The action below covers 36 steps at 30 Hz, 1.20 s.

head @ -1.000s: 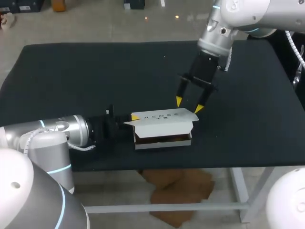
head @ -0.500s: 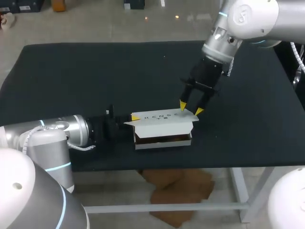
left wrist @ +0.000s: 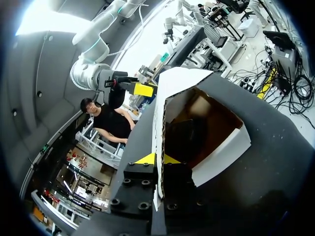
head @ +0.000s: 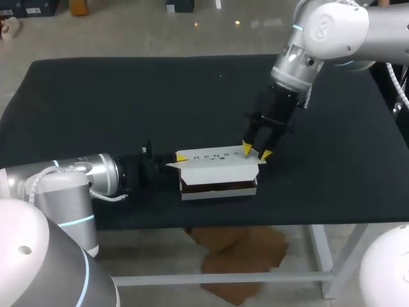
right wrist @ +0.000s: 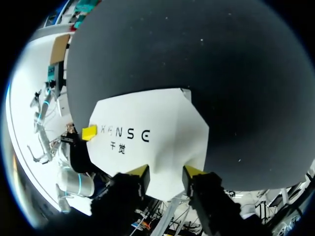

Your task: Assemble the packaging by folding the flat box into shape, placing the metal phone stand inside, and closing the box properly

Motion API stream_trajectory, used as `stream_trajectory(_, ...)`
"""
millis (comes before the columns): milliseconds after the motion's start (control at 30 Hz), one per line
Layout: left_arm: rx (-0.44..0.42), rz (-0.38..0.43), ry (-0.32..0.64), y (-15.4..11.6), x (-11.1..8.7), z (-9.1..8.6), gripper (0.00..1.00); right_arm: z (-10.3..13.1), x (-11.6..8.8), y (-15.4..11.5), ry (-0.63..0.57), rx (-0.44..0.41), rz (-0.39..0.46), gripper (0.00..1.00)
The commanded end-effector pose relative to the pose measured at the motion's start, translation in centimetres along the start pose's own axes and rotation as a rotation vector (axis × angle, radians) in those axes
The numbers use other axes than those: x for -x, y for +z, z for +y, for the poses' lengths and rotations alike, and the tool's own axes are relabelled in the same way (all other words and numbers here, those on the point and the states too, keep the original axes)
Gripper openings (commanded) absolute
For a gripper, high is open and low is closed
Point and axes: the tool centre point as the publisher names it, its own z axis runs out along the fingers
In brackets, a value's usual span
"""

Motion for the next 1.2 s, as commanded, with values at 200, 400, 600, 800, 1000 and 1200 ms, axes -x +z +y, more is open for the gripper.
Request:
stream_trajectory(200, -0.014, -0.013, 0.002, 0.0, -0.3, 0.2, 0.0, 0.5, 0.1, 0.2, -0.004, -0.006, -0.011, 0.47)
stream_trajectory(400, -0.018, -0.039, 0.012, -0.2, -0.3, 0.1, 0.22, 0.5, 0.2, 0.2, -0.002, -0.006, -0.013, 0.48)
stream_trajectory(600, -0.016, -0.053, 0.016, -0.7, -0.4, 0.0, 0.33, 0.6, 0.3, 0.2, 0.0, -0.005, -0.015, 0.48)
stream_trajectory(800, -0.008, -0.072, 0.027, -2.0, -0.3, -0.3, 0.38, 0.6, 0.3, 0.1, 0.0, -0.002, -0.016, 0.48)
stream_trajectory(1000, 0.019, -0.09, 0.031, -4.7, -0.2, -0.5, 0.42, 0.5, 0.4, 0.3, -0.004, 0.004, -0.017, 0.48)
stream_trajectory(1200, 0.083, -0.029, 0.002, -7.8, 0.2, -0.3, 0.45, 0.5, 0.5, 0.6, -0.007, 0.006, -0.02, 0.48)
